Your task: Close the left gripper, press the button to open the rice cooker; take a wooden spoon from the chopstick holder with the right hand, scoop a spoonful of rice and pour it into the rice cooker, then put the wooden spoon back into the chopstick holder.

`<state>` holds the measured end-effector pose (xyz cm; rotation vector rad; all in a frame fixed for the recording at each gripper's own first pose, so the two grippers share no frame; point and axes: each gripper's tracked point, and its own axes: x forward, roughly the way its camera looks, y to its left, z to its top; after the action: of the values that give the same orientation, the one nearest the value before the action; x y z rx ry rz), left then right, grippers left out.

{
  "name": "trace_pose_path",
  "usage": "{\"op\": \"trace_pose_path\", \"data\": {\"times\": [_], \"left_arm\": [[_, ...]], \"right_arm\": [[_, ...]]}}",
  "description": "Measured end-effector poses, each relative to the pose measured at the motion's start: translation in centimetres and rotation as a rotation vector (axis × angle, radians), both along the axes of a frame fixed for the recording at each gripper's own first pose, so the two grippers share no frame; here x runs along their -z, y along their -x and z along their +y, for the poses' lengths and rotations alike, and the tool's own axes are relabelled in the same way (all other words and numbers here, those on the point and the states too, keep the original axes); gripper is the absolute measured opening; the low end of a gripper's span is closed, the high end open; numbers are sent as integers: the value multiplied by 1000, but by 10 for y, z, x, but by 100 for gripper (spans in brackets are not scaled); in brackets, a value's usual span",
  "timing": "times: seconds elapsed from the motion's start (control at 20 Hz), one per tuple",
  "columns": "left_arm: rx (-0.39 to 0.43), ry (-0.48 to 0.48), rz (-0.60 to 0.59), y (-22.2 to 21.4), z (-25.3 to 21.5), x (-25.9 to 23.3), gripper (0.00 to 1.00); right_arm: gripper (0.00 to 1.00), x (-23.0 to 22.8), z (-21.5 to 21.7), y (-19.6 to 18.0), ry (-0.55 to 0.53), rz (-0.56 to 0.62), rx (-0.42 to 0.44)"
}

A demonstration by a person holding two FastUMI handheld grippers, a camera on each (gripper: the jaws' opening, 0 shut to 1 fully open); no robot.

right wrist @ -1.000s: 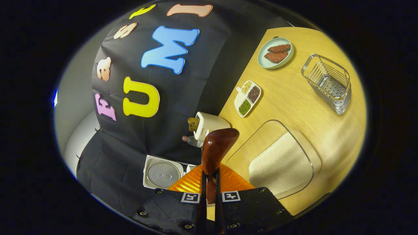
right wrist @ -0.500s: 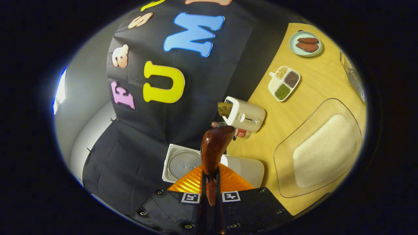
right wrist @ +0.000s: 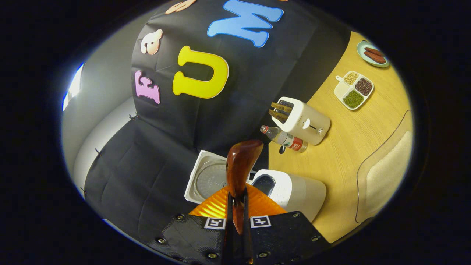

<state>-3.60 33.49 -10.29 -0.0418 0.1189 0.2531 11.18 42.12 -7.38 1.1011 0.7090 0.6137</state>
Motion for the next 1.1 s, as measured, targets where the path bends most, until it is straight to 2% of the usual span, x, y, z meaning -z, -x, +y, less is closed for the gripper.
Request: {"op": "trace_pose_path", "data": {"times": [0.25,0.35,0.55,0.6,0.7,0.8,0.85,1.0,1.1], "left_arm": [[-80,-13,13,18,29,6,99],[-120,-30,23,28,43,8,97],[-176,-13,49,44,59,17,99],[-192,-13,52,49,62,19,97],[-214,-15,54,59,67,20,99],[-228,-19,66,66,71,24,95],[-235,-22,71,69,71,26,99],[-250,-22,70,76,74,22,99],[-252,-16,72,78,72,28,99]], "right_arm": [[10,2,51,-15,84,-69,-47],[10,7,78,-19,88,-74,-74],[10,21,119,-24,133,-91,-113],[10,23,128,-24,158,-107,-120],[10,28,142,-27,209,-145,-140],[10,33,148,-30,275,-192,-146],[10,34,149,-32,319,-227,-144],[10,33,148,-35,454,-348,-141],[10,33,150,-35,515,-411,-169]]}}
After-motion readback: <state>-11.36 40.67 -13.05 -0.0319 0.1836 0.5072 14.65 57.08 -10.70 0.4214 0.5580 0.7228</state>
